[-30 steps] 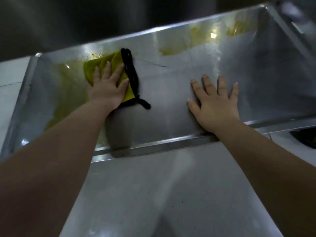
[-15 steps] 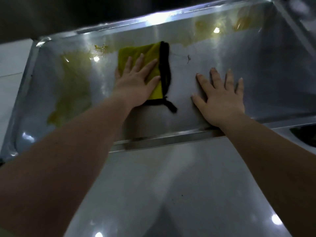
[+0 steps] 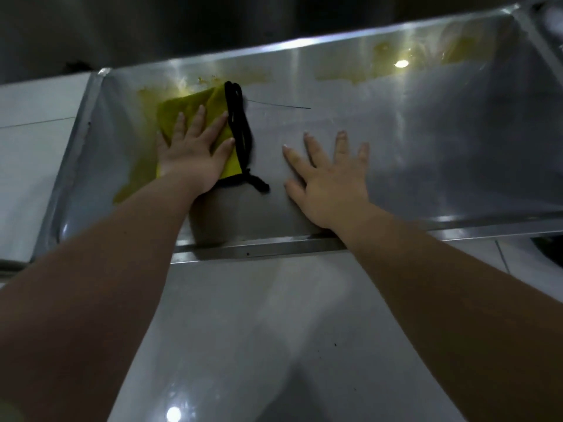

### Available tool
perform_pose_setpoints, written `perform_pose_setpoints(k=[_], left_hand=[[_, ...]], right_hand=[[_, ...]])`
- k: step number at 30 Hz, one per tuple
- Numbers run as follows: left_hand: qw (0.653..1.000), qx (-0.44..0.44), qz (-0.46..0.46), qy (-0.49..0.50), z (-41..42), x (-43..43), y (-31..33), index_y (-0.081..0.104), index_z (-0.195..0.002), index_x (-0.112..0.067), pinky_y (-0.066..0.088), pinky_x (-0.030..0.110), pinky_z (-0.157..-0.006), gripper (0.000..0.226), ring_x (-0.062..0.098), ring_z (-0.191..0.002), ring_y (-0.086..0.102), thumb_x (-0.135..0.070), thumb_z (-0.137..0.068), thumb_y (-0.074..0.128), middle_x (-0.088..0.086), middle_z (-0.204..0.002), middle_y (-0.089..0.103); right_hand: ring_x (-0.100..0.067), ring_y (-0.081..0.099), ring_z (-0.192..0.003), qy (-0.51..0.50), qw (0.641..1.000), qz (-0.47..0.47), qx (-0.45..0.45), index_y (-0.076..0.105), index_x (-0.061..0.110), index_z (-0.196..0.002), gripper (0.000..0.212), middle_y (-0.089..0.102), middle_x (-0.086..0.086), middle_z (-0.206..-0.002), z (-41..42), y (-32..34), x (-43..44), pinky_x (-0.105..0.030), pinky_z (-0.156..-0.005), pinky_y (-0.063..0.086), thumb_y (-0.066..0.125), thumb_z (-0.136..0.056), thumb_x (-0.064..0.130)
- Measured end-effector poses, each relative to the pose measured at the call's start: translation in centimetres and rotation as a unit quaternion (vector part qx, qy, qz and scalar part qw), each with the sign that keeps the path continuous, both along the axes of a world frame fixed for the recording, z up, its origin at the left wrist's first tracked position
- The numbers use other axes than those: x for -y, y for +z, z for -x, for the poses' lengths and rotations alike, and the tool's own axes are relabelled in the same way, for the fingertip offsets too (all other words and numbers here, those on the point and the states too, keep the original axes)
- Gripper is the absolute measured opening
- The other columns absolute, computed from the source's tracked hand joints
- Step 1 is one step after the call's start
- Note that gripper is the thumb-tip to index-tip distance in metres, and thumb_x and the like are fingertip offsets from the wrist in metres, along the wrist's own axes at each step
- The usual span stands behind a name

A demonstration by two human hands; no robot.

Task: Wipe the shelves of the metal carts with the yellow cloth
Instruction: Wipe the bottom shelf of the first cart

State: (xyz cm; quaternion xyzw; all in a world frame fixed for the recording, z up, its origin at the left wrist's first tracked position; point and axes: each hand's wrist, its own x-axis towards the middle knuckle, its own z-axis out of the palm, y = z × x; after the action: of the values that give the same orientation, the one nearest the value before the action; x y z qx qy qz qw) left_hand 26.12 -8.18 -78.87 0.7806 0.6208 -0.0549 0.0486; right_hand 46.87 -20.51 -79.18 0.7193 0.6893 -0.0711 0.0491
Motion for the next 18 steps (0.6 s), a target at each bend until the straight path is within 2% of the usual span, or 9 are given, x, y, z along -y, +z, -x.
perform_pose_setpoints(k=[6,11,14,18], left_hand=[[1.0,0.02,0.013,-0.01,-3.0,0.3,0.0,0.001,-0.148,-0.057,-0.002,0.064,-0.115,0.055,0.027,-0.15,-0.01,-0.066,-0.096,0.017,-0.012,-0.163,-0.009],[0.994,0.041,0.0,-0.101,-9.8,1.7,-0.4,0.004,-0.149,-0.056,-0.005,0.065,-0.114,0.056,0.028,-0.151,-0.007,-0.067,-0.096,0.018,-0.011,-0.164,-0.004],[0.992,0.052,-0.002,-0.117,-8.5,1.3,-0.4,0.007,-0.148,-0.057,-0.002,0.061,-0.116,0.057,0.024,-0.151,-0.005,-0.07,-0.094,0.018,-0.012,-0.164,-0.002],[0.99,0.056,-0.011,-0.129,-2.3,0.2,-0.3,0.01,-0.148,-0.058,0.001,0.054,-0.119,0.057,0.019,-0.151,-0.003,-0.07,-0.094,0.023,-0.015,-0.163,0.001]], right_hand=[[-0.047,-0.009,-0.146,-0.017,0.999,-0.018,0.025,-0.007,0.041,-0.153,0.064,-0.007,0.003,-0.165,0.1,-1.1,0.2,-0.071,-0.11,-0.003,0.01,-0.095,0.063],[-0.036,-0.008,-0.149,-0.066,0.998,-0.018,-0.004,0.001,0.021,-0.156,0.082,-0.002,0.003,-0.165,-0.3,-1.2,-0.1,-0.064,-0.115,-0.002,0.018,-0.092,0.069],[-0.032,-0.007,-0.15,-0.07,0.997,-0.022,-0.012,0.001,0.023,-0.156,0.083,-0.002,0.005,-0.165,-0.4,-1.2,-0.1,-0.061,-0.117,-0.002,0.018,-0.09,0.071],[-0.031,-0.011,-0.15,-0.056,0.998,-0.005,-0.015,-0.004,0.033,-0.155,0.078,-0.01,0.008,-0.164,-0.5,-0.7,0.0,-0.06,-0.117,-0.004,0.016,-0.09,0.071]])
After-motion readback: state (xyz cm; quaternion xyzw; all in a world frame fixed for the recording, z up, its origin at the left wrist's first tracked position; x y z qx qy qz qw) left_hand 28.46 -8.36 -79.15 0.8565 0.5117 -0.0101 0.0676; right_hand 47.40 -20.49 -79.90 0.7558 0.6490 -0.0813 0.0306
